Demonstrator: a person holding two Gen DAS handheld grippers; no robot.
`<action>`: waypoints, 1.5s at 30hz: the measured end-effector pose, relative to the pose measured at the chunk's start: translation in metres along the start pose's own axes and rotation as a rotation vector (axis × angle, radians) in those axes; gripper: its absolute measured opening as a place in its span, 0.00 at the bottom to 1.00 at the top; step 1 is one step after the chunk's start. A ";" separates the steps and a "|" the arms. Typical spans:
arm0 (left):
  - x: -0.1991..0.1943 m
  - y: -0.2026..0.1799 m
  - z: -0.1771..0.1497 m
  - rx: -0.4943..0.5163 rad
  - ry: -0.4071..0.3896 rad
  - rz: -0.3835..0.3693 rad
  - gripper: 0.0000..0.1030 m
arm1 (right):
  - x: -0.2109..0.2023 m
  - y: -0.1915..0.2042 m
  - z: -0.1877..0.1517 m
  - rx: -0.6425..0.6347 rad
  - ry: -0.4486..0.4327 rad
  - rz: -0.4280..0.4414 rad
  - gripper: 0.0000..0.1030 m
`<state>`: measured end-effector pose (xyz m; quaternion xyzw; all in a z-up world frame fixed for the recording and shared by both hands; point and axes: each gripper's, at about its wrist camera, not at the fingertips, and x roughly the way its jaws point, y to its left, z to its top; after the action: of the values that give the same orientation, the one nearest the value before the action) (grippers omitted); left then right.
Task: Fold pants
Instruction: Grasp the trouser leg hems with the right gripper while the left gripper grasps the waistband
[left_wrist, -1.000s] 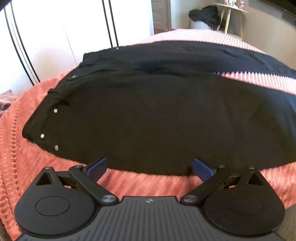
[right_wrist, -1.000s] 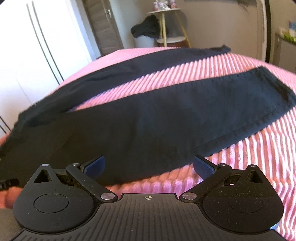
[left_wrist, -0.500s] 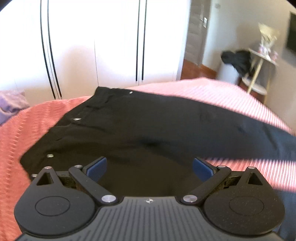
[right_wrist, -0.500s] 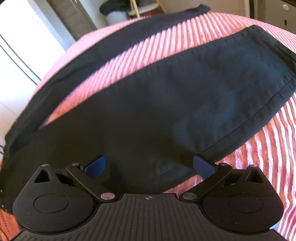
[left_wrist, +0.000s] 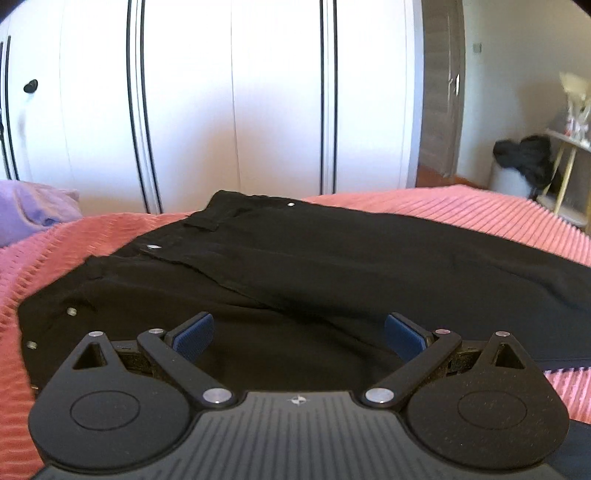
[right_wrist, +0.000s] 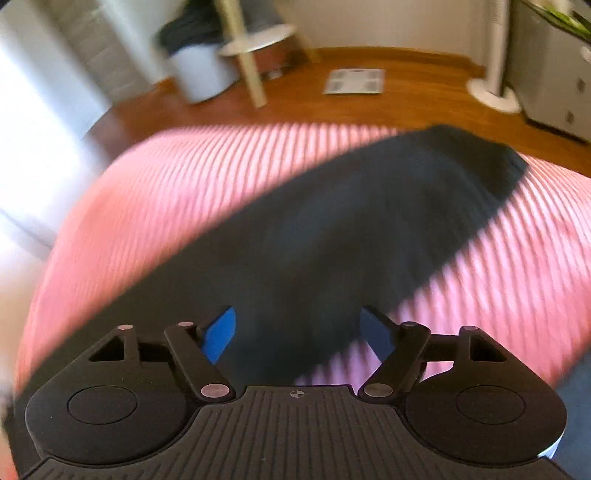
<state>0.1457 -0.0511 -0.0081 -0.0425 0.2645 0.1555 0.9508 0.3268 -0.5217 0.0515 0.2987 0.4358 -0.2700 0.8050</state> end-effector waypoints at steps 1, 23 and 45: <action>0.001 -0.001 -0.004 -0.013 -0.009 -0.014 0.96 | 0.015 0.007 0.015 0.030 -0.003 -0.035 0.73; 0.037 -0.016 -0.029 -0.054 0.055 -0.111 0.96 | 0.061 0.005 0.033 0.080 -0.140 -0.139 0.07; 0.054 0.023 0.061 -0.364 0.187 -0.453 0.96 | -0.086 -0.194 -0.235 0.026 -0.364 0.200 0.40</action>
<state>0.2121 -0.0043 0.0158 -0.2841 0.3023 -0.0202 0.9097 0.0240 -0.4695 -0.0254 0.2972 0.2477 -0.2441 0.8892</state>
